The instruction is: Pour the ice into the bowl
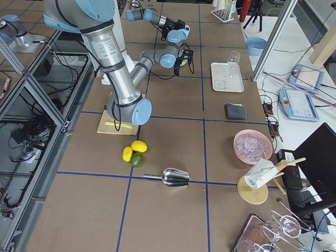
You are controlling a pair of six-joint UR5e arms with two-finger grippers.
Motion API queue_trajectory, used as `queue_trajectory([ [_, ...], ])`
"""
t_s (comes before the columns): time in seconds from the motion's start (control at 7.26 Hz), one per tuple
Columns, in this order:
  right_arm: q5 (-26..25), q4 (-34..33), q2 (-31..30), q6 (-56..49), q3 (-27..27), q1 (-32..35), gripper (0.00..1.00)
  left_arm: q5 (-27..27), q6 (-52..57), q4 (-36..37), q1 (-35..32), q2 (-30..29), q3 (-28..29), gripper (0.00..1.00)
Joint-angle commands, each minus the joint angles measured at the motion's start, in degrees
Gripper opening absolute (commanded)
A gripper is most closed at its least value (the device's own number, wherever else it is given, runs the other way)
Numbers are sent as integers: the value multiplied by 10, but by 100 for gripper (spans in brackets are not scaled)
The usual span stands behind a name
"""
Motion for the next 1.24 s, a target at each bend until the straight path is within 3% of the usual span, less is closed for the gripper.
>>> queue_trajectory([
  [0.0, -38, -3, 79, 41, -68, -28, 100, -114, -2, -14, -70, 2, -25, 0],
  [0.28, -64, -1, 155, 41, -160, -41, 100, -210, -4, -101, -136, 30, -24, 0],
  [0.55, -74, -1, 207, 39, -244, -53, 100, -268, -82, -116, -182, 38, -22, 0],
  [0.83, -76, 16, 209, 39, -264, -72, 100, -320, -103, -117, -228, 43, -23, 0],
  [0.96, -75, 51, 209, 40, -287, -74, 93, -347, -141, -117, -253, 43, -23, 0],
  [1.1, -74, 55, 209, 42, -289, -74, 56, -412, -231, -117, -277, 44, -15, 0],
])
